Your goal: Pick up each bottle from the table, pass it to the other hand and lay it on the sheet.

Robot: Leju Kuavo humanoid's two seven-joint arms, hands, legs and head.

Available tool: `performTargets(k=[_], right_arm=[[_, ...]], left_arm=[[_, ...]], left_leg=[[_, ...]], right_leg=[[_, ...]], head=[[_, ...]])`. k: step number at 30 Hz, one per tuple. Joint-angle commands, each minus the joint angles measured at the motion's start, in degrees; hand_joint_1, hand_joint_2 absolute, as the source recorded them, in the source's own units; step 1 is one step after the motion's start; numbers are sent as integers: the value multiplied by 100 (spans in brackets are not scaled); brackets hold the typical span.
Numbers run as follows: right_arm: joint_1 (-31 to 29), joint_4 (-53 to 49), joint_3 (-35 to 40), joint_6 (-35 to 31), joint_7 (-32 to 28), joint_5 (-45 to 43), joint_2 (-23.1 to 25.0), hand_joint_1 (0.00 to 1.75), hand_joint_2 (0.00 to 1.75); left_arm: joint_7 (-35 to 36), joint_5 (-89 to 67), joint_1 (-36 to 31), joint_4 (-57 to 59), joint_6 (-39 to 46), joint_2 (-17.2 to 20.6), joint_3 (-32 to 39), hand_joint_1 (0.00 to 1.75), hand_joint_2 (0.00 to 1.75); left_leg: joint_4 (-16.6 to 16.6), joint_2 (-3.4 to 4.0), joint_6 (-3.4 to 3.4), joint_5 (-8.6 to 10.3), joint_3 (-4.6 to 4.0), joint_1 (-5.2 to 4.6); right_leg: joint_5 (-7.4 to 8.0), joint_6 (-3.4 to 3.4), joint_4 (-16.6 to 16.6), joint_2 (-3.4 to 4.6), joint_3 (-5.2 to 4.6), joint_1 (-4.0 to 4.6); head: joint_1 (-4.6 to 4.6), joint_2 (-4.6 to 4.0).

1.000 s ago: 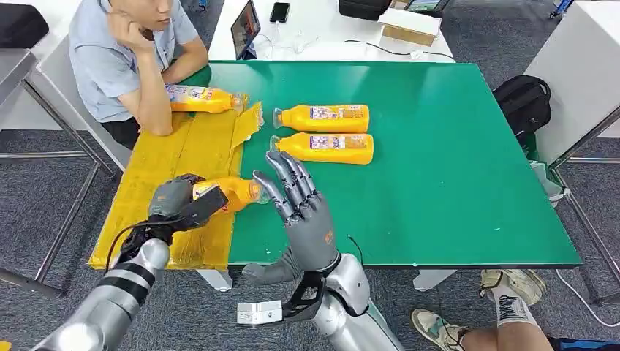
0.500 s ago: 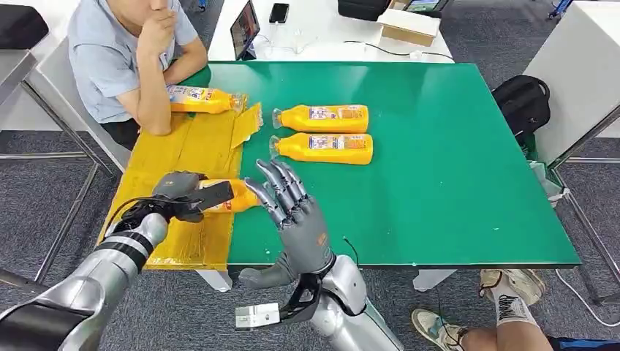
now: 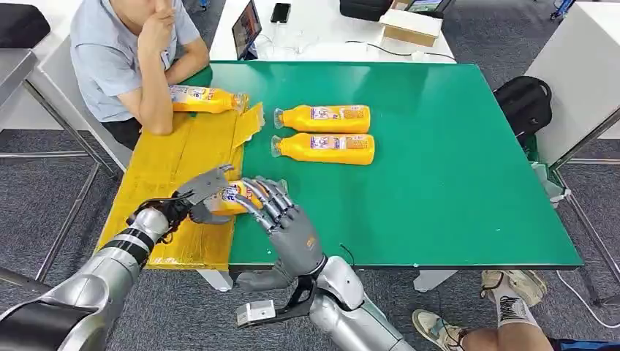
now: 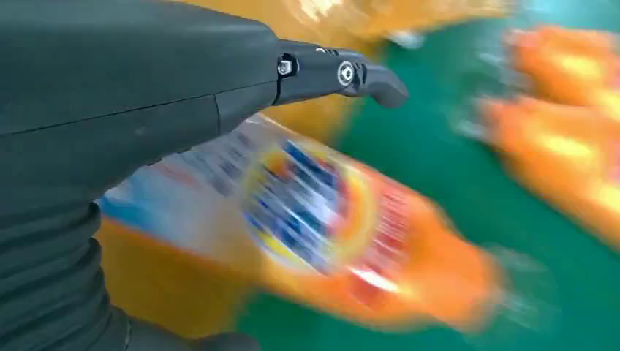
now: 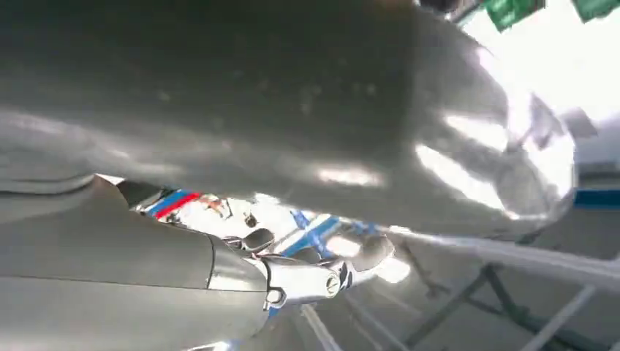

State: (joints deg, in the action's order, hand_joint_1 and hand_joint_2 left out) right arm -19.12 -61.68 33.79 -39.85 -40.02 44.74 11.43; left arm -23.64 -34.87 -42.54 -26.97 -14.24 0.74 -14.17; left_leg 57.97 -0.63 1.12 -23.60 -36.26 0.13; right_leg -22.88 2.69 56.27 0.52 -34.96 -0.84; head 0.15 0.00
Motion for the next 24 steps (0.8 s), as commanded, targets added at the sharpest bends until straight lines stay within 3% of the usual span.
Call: performTargets(k=[1, 5, 7, 9, 12, 15, 18, 21, 24], right_arm=[[-337, 728, 314, -15, 2, -21, -205, 0, 0], [-337, 728, 314, -15, 2, -21, -205, 0, 0], [-270, 596, 220, -15, 2, -36, -210, 0, 0], [-153, 383, 127, -15, 2, 10, -189, 0, 0], [30, -47, -49, -15, 2, -28, -134, 0, 0], [322, -929, -221, -15, 2, -682, -130, 0, 0], [679, -1961, -633, -15, 2, -1261, -90, 0, 0], [679, -1961, -633, -15, 2, -1261, -90, 0, 0], [1075, -2501, -1445, -15, 2, -1290, 29, 0, 0]], left_arm=[[-455, 410, 411, -498, 502, -273, 548, 0, 175], [-455, 410, 411, -498, 502, -273, 548, 0, 175], [-460, 890, 559, -909, 760, -430, 884, 0, 175], [-318, 2263, 745, -1481, 145, -663, 1570, 0, 175], [-152, 3084, 1007, -2243, 441, -814, 1903, 0, 175], [20, 3915, 1214, -2817, 959, -1007, 2171, 0, 175], [28, 4444, 1599, -3403, 1359, -1022, 2094, 0, 175], [28, 4444, 1599, -3403, 1359, -1022, 2094, 0, 175], [-146, 4649, 2395, -4441, 1765, -992, 1777, 0, 175]], left_leg=[[-8, 11, -6, -9, 34, 3], [-3, 8, -6, -10, 28, 3], [-2, 9, -7, -13, 32, 6], [-2, -3, -3, -6, 14, 4], [0, -2, -2, -4, 4, 4], [8, 1, -4, -20, 20, 4], [6, 3, -6, -18, 20, 4], [2, -2, -5, -12, 12, 2], [-3, 3, -2, -11, 11, 0]], right_leg=[[-7, -11, -9, 3, 31, 5], [-9, -10, -4, 0, 25, 6], [-12, -12, -4, -3, 29, 10], [-7, -6, -4, -10, 14, 6], [-5, -4, -2, -8, 2, 5], [-21, -9, 5, -10, 19, 6], [-18, -11, 3, -8, 18, 6], [-14, -9, 0, -11, 8, 5], [-11, -5, -6, -4, 6, 3]], head=[[2, 0], [0, 0], [2, 0], [2, 0], [2, 0], [2, 0], [2, 0], [2, 0], [2, 0]])
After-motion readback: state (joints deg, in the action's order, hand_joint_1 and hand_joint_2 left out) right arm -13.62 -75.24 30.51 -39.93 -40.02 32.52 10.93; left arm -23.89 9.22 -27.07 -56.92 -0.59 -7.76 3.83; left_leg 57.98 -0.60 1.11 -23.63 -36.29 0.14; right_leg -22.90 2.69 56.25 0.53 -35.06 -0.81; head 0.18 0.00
